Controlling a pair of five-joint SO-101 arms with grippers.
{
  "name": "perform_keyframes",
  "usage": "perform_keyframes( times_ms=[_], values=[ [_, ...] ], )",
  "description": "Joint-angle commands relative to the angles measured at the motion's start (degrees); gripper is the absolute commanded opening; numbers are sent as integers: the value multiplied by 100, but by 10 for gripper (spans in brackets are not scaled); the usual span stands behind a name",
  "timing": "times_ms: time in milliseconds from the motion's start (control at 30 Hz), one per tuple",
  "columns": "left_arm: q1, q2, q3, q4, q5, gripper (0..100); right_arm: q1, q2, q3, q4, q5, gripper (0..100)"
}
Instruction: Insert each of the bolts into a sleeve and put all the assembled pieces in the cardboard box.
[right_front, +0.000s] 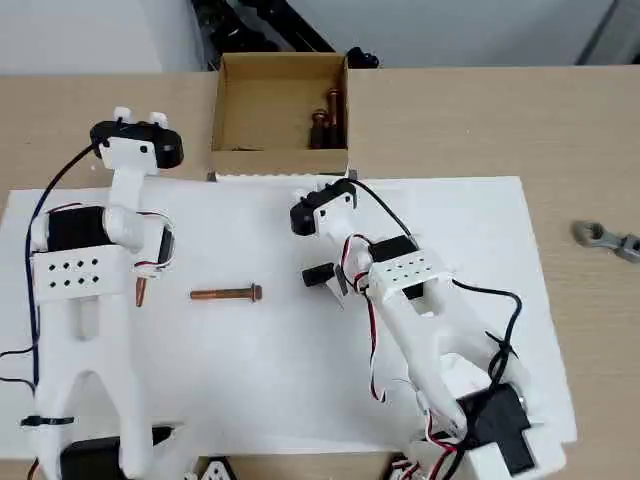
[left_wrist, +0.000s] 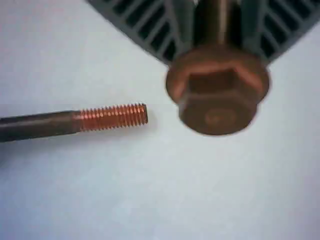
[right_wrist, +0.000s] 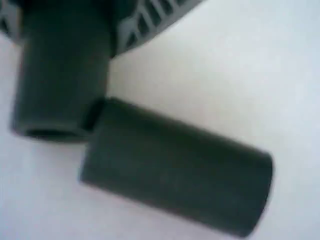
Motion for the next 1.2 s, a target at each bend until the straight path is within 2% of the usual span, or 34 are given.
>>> perform_keyframes(
  times_ms=[0, 367, 467, 633, 733, 933, 1067, 1167],
  values=[
    [-18, -255, -48, -123, -26, 5, -4, -743, -9, 347, 62, 1],
    [-26, -255, -48, -123, -18, 5, -4, -5121, -18, 1604, 62, 1],
    [-18, -255, -48, -229, 185, 5, 13, -6492, 0, 1815, -185, 1],
    [123, -255, -48, -721, 782, 5, 699, -8180, 501, 1719, -466, 1],
    [466, -255, -48, -967, 1099, 5, 1033, -8743, 1521, 1209, -501, 1],
    [1222, -255, -57, -1679, 1908, 5, 1042, -9244, 3631, -760, -1046, 1],
    [1688, -264, -92, -1925, 2242, 5, 980, -9244, 4026, -1455, -1503, 1],
    [1952, -264, -207, -2022, 2338, 5, 787, -9297, 4009, -1727, -1530, 1]
  ],
)
